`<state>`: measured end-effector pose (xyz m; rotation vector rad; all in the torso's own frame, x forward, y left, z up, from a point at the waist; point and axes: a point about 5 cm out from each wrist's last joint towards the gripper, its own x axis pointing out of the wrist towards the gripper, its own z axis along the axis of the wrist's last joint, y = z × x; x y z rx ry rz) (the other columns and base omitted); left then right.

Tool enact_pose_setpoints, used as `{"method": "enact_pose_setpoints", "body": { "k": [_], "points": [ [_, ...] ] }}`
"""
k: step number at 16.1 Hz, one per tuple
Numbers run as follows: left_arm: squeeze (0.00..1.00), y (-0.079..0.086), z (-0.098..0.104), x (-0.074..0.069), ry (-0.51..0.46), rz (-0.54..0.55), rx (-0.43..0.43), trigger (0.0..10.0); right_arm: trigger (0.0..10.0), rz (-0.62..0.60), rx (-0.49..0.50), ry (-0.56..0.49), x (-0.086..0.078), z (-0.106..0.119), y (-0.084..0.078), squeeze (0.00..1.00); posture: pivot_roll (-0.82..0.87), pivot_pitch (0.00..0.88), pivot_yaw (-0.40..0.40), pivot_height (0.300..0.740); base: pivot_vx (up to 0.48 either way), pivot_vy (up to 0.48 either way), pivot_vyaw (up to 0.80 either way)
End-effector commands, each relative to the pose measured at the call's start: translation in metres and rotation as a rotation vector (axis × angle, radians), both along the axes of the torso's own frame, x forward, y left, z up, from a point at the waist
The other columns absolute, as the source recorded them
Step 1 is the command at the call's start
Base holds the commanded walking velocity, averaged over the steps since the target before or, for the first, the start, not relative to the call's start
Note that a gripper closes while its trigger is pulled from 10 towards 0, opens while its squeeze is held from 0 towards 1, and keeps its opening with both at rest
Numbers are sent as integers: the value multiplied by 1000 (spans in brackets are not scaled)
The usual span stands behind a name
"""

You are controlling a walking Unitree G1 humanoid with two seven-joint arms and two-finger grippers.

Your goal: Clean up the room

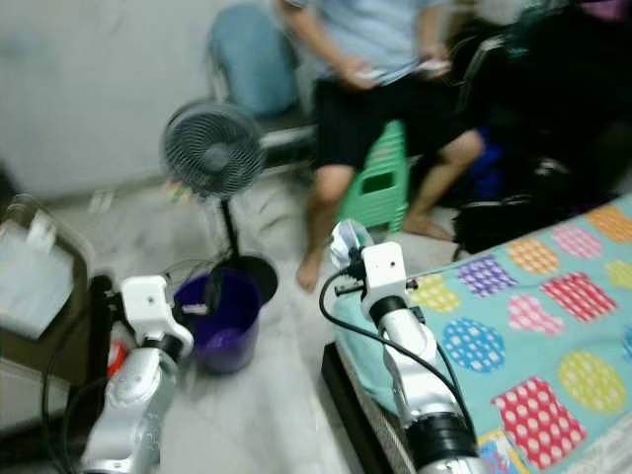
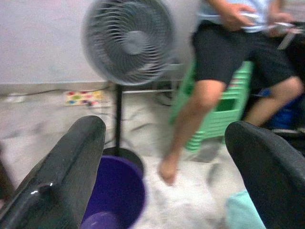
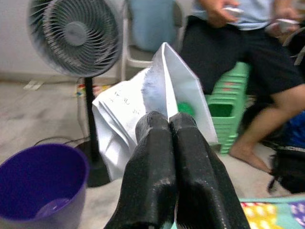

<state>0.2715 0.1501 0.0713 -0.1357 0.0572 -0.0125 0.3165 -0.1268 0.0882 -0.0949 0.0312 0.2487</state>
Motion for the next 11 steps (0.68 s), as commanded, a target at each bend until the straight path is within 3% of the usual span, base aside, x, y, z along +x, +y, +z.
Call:
{"method": "enact_pose_setpoints", "body": {
  "k": [1,9,11],
  "points": [
    [0,3,1,1,-5,19,16,10000,10000,6,8,-12,0,2,3,0,-60,0,-25,740,0,0,800],
    [0,3,0,3,7,40,12,10000,10000,3,15,-16,0,3,3,0,-61,0,-23,740,0,0,800],
    [0,2,1,3,4,29,12,10000,10000,2,40,-12,0,2,3,0,-64,0,-21,740,0,0,0]
  ]
}}
